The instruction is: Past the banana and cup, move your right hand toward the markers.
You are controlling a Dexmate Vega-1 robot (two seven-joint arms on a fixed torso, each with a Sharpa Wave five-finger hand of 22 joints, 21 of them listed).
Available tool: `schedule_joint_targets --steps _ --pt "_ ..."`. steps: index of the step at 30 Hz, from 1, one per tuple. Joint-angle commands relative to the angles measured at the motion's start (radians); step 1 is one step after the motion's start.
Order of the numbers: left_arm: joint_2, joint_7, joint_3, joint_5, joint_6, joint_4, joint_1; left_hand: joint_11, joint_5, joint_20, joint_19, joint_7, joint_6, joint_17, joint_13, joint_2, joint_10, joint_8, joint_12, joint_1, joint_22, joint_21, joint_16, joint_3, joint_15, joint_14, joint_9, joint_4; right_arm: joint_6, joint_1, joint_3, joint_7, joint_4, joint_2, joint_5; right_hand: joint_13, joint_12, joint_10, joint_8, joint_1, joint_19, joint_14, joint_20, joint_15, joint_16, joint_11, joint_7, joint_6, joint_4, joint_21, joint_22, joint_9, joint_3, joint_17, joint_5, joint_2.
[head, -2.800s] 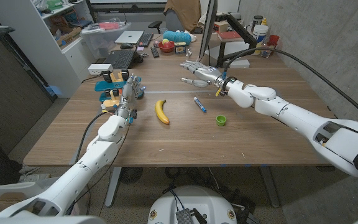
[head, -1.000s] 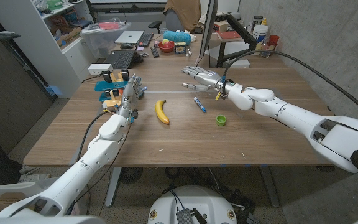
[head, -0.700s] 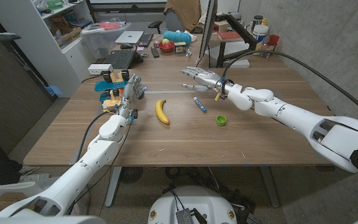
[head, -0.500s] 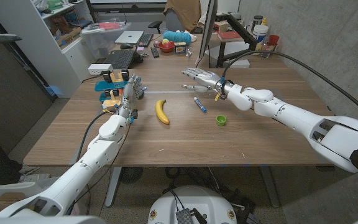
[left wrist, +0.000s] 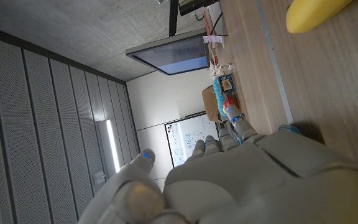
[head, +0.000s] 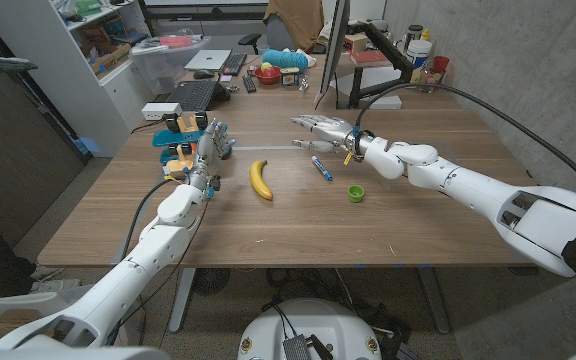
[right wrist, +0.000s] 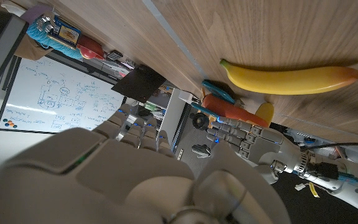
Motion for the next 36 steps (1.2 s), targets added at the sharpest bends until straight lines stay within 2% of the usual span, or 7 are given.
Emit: schedule_joint_targets --steps 1,4,6,17,24,30,36 --pt "0.001 -0.015 -0.002 -0.006 -0.005 0.015 -0.007 0.004 0.007 0.0 -0.445 0.003 -0.313 0.002 0.003 0.127 -0.302 0.002 0.004 0.001 0.005 -0.001 0.002 -0.003 0.003 -0.372 0.005 0.002 -0.007 0.009 -0.017 0.002 0.012 0.011 -0.012 0.003 0.007 0.008 0.007 0.012 0.017 0.005 -0.001 -0.002 0.001 0.004 -0.002 0.004 -0.006 0.009 0.0 0.004 0.003 0.001 0.005 0.0" --pt "0.001 -0.017 -0.002 -0.007 -0.007 0.017 -0.008 0.005 0.007 0.0 -0.447 0.003 -0.314 0.002 0.003 0.126 -0.301 0.002 0.004 0.001 0.005 -0.001 0.001 -0.004 0.003 -0.373 0.005 0.002 -0.009 0.011 -0.021 0.001 0.016 0.013 -0.014 0.003 0.007 0.008 0.007 0.014 0.033 0.008 -0.001 -0.003 0.0 0.004 -0.001 0.004 -0.008 0.013 0.0 0.004 0.004 0.001 0.005 0.0" --pt "0.001 -0.02 -0.002 -0.009 -0.007 0.019 -0.009 0.005 0.007 0.001 -0.445 0.003 -0.313 0.002 0.003 0.126 -0.301 0.002 0.004 0.001 0.005 -0.001 0.002 -0.004 0.002 -0.372 0.005 0.002 -0.007 0.014 -0.025 0.0 0.021 0.017 -0.016 0.003 0.007 0.013 0.006 0.02 0.06 0.019 0.0 -0.001 -0.001 0.004 -0.001 0.004 -0.012 0.02 0.0 0.004 0.004 0.001 0.005 0.0" --pt "0.007 -0.022 -0.004 -0.012 -0.003 0.01 -0.001 0.003 0.007 0.0 -0.445 0.003 -0.312 0.002 0.003 0.126 -0.3 0.002 0.004 0.001 0.005 -0.003 0.002 -0.005 0.003 -0.372 0.005 0.002 -0.02 0.021 -0.037 0.006 0.023 0.023 -0.023 0.003 0.004 0.013 0.004 0.041 0.092 0.024 0.008 -0.008 -0.007 -0.002 -0.009 0.003 -0.024 0.024 -0.001 0.004 0.016 0.001 0.006 0.014" --pt "0.009 -0.02 -0.007 -0.013 -0.007 0.007 0.005 0.006 0.007 0.0 -0.445 0.003 -0.311 0.001 0.003 0.125 -0.301 0.003 0.004 0.001 0.005 -0.003 0.002 -0.007 0.002 -0.372 0.005 0.002 -0.032 0.026 -0.049 0.019 0.021 0.028 -0.034 0.003 0.001 0.012 0.0 0.053 0.118 0.026 0.013 -0.008 -0.01 -0.001 -0.016 -0.007 -0.037 0.028 -0.002 0.004 0.014 0.001 0.004 0.0" --pt "0.009 -0.024 -0.009 -0.016 -0.012 0.009 0.006 0.008 0.007 0.001 -0.445 0.003 -0.31 0.001 0.003 0.125 -0.302 0.003 0.003 0.001 0.005 -0.004 0.002 -0.008 0.002 -0.372 0.005 0.002 -0.037 0.029 -0.057 0.025 0.024 0.031 -0.038 0.004 -0.001 0.012 -0.001 0.064 0.16 0.033 0.027 -0.009 -0.01 -0.002 -0.018 -0.01 -0.05 0.037 -0.003 0.005 0.009 0.002 0.003 -0.016" --pt "0.011 -0.031 -0.01 -0.019 -0.014 0.008 0.008 0.006 0.008 0.001 -0.445 0.003 -0.31 0.001 0.003 0.124 -0.301 0.003 0.004 0.001 0.005 -0.004 0.002 -0.009 0.002 -0.372 0.005 0.002 -0.046 0.033 -0.063 0.028 0.028 0.033 -0.043 0.004 -0.002 0.013 -0.001 0.07 0.186 0.041 0.03 -0.009 -0.009 -0.003 -0.019 -0.012 -0.056 0.042 -0.004 0.005 0.006 0.002 0.002 -0.022"
